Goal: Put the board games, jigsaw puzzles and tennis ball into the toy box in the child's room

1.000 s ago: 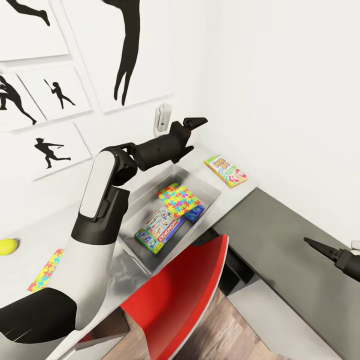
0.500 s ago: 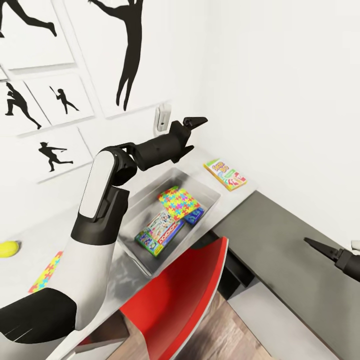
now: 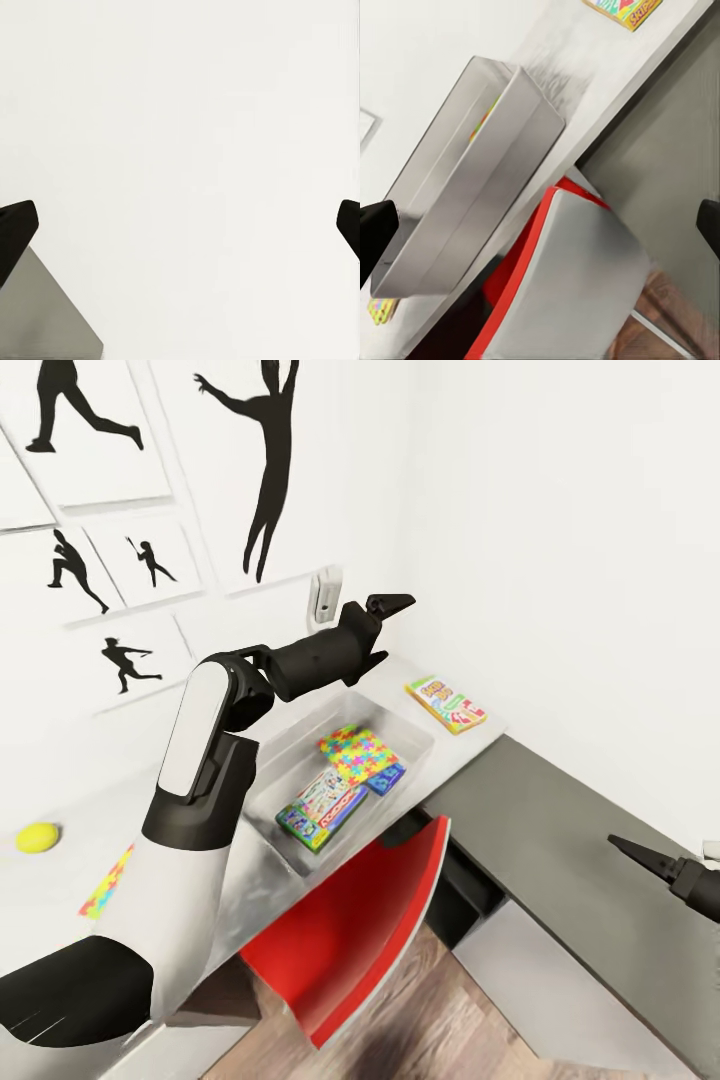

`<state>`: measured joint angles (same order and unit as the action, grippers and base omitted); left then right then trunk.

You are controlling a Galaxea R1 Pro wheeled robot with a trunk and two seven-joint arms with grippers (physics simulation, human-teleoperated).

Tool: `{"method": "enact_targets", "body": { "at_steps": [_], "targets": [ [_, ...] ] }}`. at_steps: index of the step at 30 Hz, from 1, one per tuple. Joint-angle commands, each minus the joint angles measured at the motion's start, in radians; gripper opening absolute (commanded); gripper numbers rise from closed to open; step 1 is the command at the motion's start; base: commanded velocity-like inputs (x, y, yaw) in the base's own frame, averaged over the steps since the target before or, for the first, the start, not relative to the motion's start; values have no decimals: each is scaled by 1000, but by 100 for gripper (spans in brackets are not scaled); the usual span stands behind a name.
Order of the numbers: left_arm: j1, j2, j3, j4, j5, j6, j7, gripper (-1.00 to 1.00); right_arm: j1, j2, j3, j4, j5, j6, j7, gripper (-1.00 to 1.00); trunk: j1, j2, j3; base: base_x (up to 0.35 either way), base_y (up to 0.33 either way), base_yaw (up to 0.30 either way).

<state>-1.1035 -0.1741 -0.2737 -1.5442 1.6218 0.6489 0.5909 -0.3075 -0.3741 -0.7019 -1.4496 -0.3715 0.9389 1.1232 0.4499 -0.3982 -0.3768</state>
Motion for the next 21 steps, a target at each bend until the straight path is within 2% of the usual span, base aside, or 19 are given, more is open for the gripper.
{"method": "enact_targets", "body": {
  "at_steps": [1, 8, 21],
  "targets": [
    [-1, 0, 1, -1, 10, 0, 10, 100, -1, 0, -1, 0, 0, 5, 3, 100, 0, -2, 0, -269, 0, 0],
    [0, 0, 1, -1, 10, 0, 10, 100, -1, 0, -1, 0, 0, 5, 3, 100, 0, -2, 11, -173, 0, 0],
    [0, 0, -4, -1, 10, 0, 10, 100, -1, 0, -1, 0, 0, 5, 3, 100, 0, -2, 32, -38, 0, 0]
  ]
}}
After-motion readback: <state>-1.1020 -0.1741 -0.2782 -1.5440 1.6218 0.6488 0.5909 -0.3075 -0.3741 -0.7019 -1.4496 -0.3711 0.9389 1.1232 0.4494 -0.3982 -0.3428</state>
